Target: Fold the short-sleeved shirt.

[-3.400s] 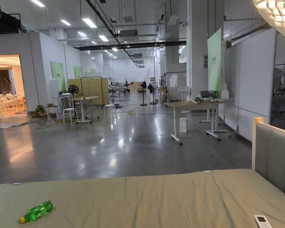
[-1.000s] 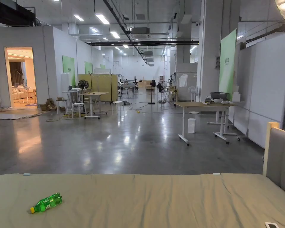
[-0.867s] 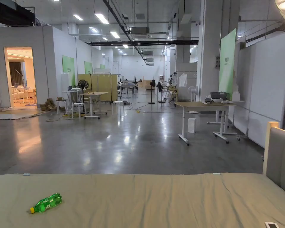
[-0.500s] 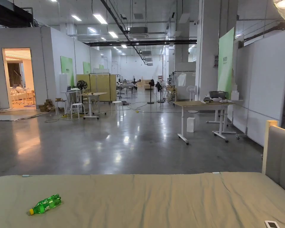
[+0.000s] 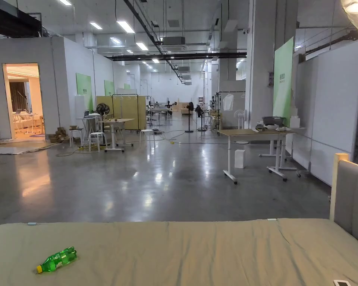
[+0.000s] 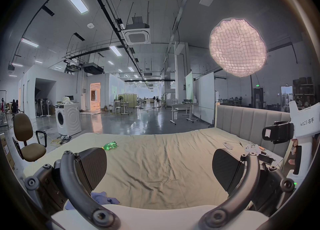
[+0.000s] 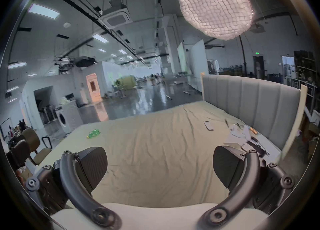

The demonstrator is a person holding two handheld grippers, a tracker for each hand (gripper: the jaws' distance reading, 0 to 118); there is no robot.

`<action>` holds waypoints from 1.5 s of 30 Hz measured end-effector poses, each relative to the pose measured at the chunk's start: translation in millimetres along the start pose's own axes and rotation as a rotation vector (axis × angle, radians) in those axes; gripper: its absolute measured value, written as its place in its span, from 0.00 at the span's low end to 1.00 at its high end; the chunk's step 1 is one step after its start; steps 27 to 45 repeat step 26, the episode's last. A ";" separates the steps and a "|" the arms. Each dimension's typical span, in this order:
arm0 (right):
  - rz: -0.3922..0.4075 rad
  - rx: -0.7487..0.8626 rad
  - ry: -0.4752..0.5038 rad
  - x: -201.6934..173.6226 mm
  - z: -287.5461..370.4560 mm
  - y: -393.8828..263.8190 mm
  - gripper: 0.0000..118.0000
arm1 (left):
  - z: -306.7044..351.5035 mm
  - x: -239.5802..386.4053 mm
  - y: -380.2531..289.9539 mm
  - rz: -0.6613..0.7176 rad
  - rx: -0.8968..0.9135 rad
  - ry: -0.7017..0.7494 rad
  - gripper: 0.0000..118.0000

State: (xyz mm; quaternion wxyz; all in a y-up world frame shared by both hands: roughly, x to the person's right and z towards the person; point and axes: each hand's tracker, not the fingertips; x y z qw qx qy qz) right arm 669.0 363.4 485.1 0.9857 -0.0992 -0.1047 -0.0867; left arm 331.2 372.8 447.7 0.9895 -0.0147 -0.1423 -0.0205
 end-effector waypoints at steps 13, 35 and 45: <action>0.258 0.170 0.081 -12.2 11.5 -12.0 1.00 | -0.2 5.2 -1.9 -0.002 -0.010 -0.024 1.00; 0.237 0.166 0.094 -9.7 11.0 -10.3 1.00 | -1.6 3.1 -1.1 -0.004 -0.012 -0.010 1.00; 0.237 0.166 0.094 -9.7 11.0 -10.3 1.00 | -1.6 3.1 -1.1 -0.004 -0.012 -0.010 1.00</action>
